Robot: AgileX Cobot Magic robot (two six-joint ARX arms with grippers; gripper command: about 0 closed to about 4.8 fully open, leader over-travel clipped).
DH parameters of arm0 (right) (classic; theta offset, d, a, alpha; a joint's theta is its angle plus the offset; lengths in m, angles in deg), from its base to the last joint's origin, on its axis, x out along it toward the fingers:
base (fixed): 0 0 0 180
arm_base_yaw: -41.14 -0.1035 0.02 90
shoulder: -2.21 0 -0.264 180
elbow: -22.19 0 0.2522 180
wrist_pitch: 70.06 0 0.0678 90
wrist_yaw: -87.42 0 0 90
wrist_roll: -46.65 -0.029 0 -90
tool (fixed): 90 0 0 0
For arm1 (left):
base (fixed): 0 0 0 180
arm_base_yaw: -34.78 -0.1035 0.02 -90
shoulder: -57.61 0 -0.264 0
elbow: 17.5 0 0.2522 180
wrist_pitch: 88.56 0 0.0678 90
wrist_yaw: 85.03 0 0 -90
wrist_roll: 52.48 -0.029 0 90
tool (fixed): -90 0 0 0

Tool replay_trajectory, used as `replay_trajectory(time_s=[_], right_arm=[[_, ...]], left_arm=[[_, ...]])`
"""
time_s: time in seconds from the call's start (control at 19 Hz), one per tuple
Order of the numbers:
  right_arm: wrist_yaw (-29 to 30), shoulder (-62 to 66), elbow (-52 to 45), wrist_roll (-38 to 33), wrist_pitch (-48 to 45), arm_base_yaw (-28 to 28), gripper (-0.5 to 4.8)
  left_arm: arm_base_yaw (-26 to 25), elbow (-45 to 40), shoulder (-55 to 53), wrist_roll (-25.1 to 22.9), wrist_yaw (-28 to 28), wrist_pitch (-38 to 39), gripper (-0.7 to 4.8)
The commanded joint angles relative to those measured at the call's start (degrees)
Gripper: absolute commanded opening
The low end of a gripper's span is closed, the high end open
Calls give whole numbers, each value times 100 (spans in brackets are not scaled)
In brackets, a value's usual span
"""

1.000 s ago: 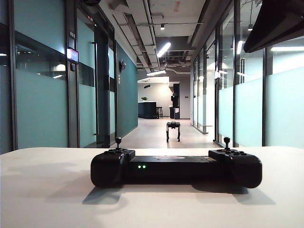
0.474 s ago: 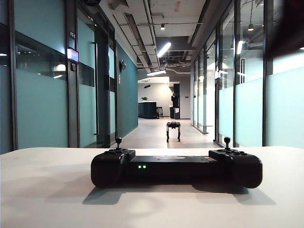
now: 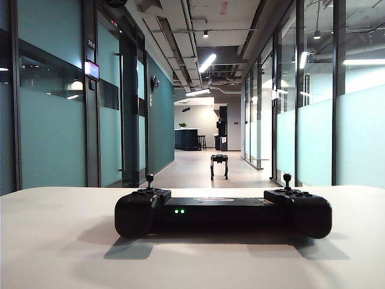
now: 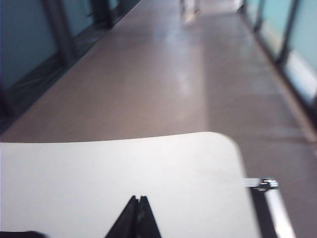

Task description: Push the left joystick on the remote control sitting on the white table forward to make the robot dog walk in a straight line until it approaches the door.

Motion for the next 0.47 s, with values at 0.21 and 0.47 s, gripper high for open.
replay_trajectory(time_s=[0.21, 0.47], right_arm=[[90, -1106, -697, 105, -101, 557, -5], [507, -1777, -1211, 103, -546, 575, -5]], left_arm=[[0, 20, -2, -20, -7, -44, -5], [0, 20, -2, -20, -7, -44, -5]])
